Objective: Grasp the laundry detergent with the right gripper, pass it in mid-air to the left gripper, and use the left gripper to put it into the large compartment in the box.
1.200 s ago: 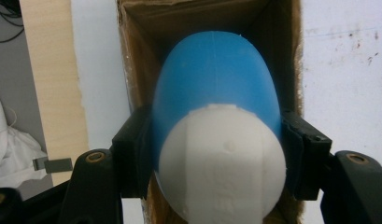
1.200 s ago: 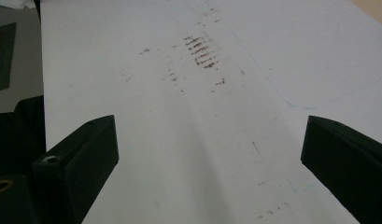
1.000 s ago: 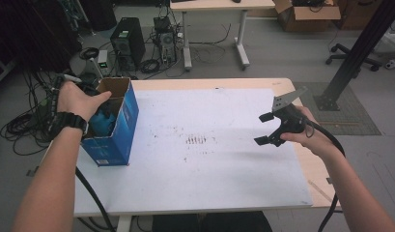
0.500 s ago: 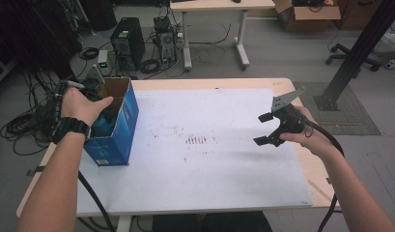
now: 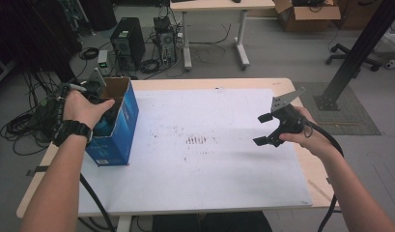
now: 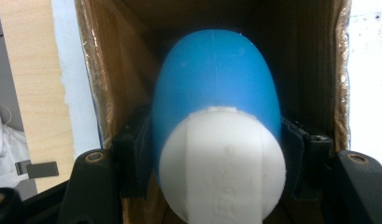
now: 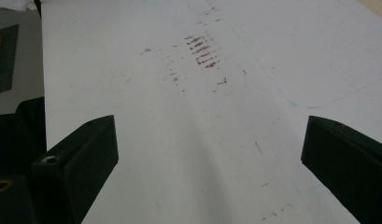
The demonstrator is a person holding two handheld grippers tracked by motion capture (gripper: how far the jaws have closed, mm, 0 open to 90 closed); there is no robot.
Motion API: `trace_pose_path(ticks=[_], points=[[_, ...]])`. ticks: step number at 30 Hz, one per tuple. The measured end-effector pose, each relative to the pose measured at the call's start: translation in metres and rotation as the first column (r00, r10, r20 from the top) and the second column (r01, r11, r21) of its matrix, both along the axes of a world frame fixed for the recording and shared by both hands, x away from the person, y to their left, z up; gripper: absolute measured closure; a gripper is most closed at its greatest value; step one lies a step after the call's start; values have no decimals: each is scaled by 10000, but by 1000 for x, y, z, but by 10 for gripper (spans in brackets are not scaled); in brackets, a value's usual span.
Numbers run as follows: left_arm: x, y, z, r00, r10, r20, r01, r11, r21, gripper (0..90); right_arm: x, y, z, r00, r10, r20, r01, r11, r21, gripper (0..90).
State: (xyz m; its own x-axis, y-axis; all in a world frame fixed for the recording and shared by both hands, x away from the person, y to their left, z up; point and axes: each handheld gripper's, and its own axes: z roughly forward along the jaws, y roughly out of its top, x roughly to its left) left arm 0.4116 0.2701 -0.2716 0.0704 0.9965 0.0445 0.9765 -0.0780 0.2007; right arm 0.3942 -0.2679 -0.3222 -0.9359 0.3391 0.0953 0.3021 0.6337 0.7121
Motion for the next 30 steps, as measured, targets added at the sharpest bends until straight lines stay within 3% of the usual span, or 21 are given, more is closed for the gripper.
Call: trace_pose_path(ticks=[16,30], points=[[-2,0,2,9998,-198,94,199,9998,-74,358,-2,-1,0,10000,7,-13,-7,10000,17,41],[-9,-8,29,9972,-550,505,549,9985,38,277,-5,1,4,9999,127,52,-128,9999,50,42]])
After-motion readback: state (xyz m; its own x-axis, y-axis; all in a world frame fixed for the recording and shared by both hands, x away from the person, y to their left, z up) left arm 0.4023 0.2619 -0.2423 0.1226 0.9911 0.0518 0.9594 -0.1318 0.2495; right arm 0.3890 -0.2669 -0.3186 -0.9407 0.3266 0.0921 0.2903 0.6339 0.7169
